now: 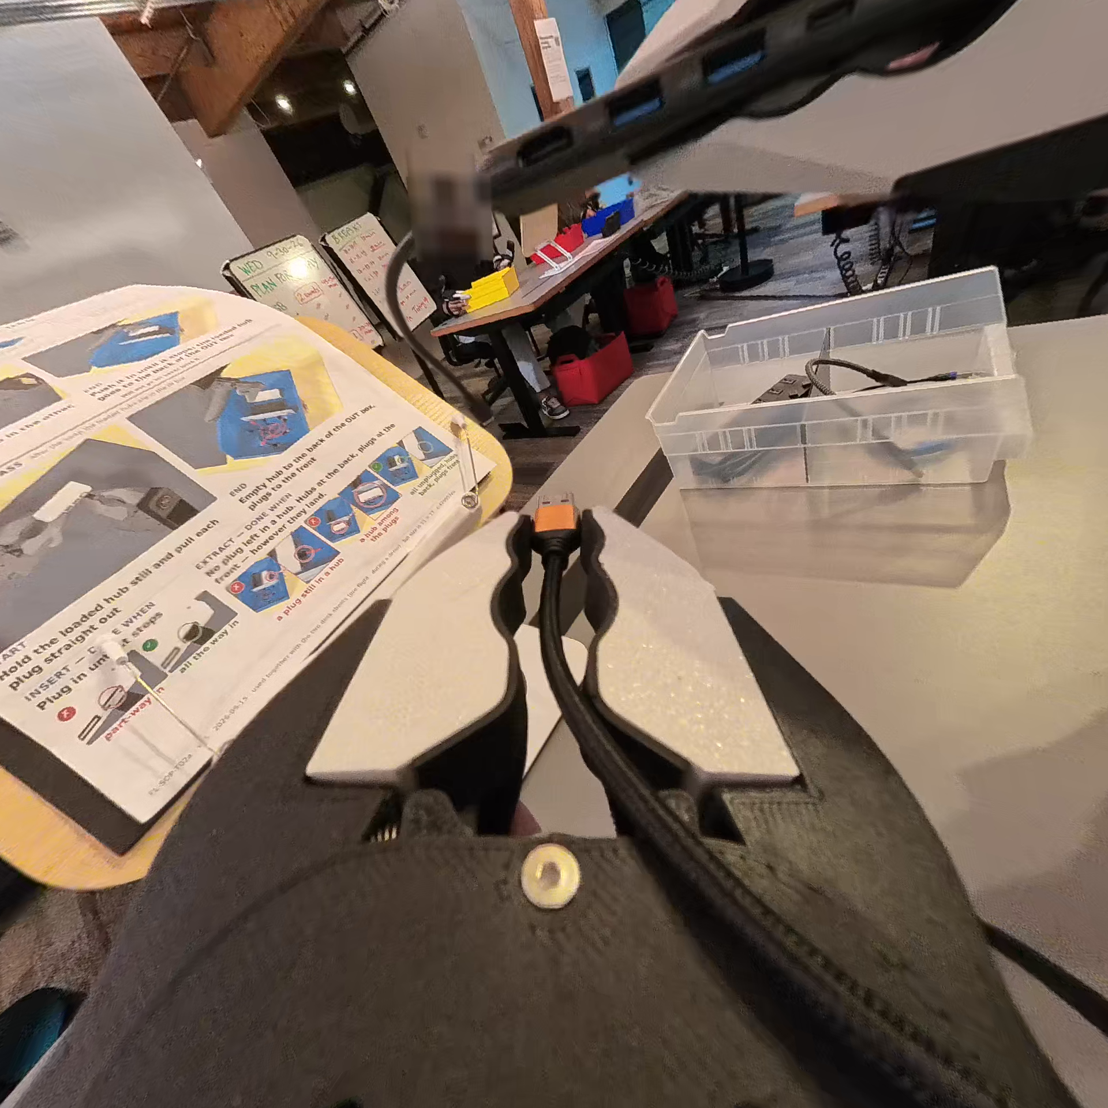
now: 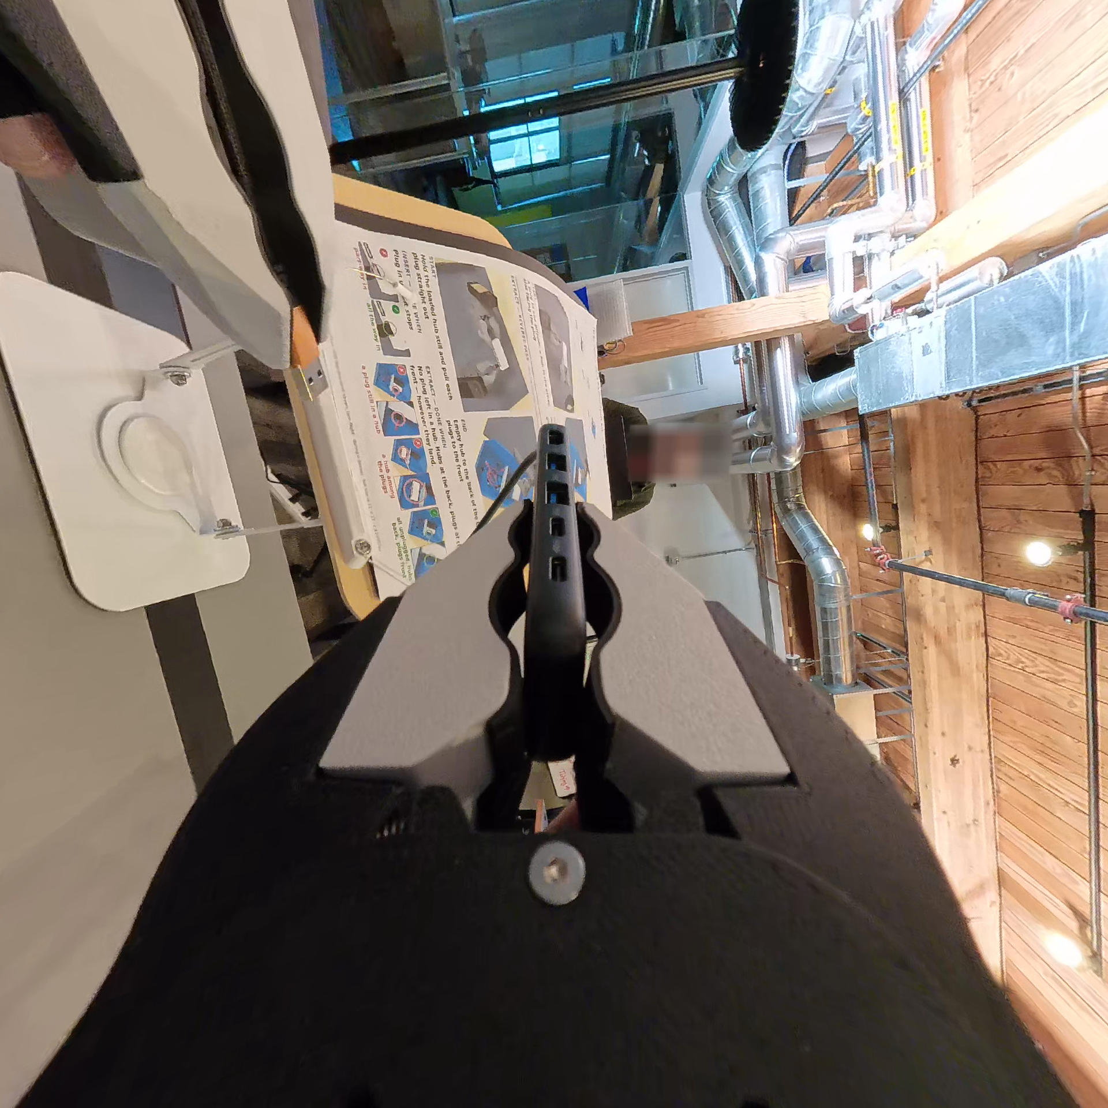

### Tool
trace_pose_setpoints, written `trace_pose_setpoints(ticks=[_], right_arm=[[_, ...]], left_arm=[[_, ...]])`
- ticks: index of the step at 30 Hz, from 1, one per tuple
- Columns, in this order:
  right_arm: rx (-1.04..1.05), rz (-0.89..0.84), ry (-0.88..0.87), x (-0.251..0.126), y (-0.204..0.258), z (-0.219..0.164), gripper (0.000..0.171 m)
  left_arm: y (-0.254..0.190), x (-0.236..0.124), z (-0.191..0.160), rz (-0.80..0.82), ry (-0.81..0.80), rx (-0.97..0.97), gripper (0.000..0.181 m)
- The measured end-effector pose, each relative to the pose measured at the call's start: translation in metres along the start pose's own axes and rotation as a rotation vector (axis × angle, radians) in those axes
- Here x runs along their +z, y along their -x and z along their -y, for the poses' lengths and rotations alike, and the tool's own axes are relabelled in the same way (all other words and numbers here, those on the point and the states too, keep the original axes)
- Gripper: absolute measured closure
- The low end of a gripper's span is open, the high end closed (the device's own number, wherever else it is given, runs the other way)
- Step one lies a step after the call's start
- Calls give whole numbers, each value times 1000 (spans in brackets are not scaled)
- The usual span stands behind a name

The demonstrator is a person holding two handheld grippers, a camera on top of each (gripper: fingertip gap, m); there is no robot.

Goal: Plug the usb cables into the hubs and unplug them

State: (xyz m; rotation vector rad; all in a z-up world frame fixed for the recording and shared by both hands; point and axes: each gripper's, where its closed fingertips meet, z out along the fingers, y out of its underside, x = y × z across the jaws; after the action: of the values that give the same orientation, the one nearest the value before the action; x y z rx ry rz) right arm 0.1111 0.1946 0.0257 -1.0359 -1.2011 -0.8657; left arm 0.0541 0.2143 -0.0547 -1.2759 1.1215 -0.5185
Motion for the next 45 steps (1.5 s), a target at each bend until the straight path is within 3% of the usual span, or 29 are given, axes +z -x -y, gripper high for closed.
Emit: trace_pose_setpoints(ticks=[19, 28, 34, 45], right_arm=[[47, 67, 117, -64, 30, -69, 162], [249, 112, 145, -91, 19, -123, 162], [311, 196, 74, -106, 41, -101, 163], [-126, 302, 167, -103, 180, -53, 162]], left_arm=[[-61, 40, -62, -141, 224, 142, 165], [-67, 45, -71, -150, 242, 158, 165], [-63, 47, -78, -137, 251, 142, 165], [-41, 44, -76, -71, 225, 94, 165]])
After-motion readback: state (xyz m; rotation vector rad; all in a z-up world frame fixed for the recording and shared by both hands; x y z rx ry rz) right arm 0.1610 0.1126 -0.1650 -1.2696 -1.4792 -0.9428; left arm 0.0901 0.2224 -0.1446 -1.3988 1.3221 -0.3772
